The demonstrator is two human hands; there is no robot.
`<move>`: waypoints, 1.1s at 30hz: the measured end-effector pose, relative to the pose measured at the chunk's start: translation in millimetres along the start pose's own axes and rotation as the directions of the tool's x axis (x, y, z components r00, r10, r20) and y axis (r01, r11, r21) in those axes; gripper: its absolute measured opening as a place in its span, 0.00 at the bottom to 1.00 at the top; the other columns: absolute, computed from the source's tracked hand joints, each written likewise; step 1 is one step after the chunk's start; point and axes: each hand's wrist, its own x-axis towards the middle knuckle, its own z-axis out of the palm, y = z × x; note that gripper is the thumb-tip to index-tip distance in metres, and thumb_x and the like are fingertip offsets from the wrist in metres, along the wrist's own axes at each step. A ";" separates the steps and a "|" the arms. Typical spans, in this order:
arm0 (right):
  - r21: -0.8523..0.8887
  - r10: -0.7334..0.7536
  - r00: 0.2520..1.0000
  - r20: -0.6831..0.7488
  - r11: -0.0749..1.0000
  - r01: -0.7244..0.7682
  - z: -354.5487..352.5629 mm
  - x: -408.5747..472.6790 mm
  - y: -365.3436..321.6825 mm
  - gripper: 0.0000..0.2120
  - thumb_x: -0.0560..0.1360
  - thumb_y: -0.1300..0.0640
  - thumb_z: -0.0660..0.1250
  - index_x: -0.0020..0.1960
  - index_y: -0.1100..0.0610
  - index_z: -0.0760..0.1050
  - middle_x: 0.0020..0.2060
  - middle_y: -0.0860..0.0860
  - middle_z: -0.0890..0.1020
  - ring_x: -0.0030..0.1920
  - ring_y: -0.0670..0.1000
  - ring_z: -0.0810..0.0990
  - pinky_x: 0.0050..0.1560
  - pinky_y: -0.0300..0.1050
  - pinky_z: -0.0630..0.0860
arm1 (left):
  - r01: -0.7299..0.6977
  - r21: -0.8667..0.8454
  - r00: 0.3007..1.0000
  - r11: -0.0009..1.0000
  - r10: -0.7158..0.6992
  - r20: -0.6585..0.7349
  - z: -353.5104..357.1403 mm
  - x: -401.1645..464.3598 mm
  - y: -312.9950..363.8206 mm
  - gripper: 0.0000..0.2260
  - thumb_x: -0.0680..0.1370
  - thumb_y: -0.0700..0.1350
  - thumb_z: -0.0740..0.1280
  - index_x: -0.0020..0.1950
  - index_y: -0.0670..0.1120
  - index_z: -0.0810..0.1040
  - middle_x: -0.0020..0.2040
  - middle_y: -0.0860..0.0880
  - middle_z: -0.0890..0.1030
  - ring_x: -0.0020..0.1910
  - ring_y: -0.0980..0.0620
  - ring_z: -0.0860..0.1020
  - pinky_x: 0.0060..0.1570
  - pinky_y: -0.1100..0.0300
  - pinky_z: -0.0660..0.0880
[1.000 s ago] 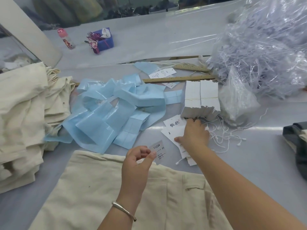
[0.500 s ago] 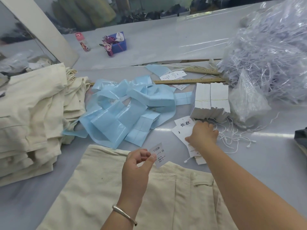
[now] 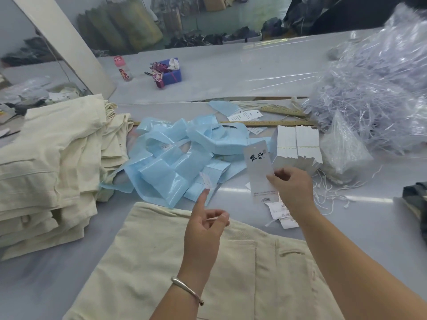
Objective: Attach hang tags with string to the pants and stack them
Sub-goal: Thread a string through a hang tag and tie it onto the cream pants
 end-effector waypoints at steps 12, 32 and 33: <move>0.393 0.064 0.993 0.101 0.914 -0.099 23.7 -153.9 -50.4 0.08 0.70 0.68 0.73 0.46 0.61 0.77 0.32 0.57 0.80 0.32 0.51 0.77 0.31 0.43 0.75 | -0.122 -0.095 0.970 0.988 0.139 0.200 -40.0 -3.4 19.6 0.43 0.74 0.38 0.72 0.77 0.63 0.50 0.39 0.46 0.84 0.41 0.49 0.83 0.46 0.54 0.81; 0.456 0.075 0.958 0.277 0.868 -0.199 50.7 -219.7 -71.8 0.41 0.58 0.69 0.70 0.71 0.54 0.68 0.52 0.55 0.84 0.50 0.52 0.83 0.49 0.46 0.80 | -0.143 -0.051 0.895 0.988 0.152 0.418 -121.3 -21.4 41.2 0.05 0.66 0.53 0.74 0.39 0.58 0.81 0.67 0.61 0.69 0.65 0.64 0.71 0.62 0.61 0.68; 0.447 0.067 0.958 0.280 0.873 -0.192 52.0 -220.6 -73.3 0.41 0.59 0.69 0.70 0.71 0.53 0.68 0.51 0.55 0.85 0.50 0.53 0.83 0.49 0.47 0.80 | -0.143 -0.046 0.895 0.989 0.149 0.422 -120.5 -22.3 42.3 0.05 0.65 0.53 0.73 0.38 0.57 0.80 0.67 0.60 0.69 0.68 0.58 0.70 0.67 0.55 0.67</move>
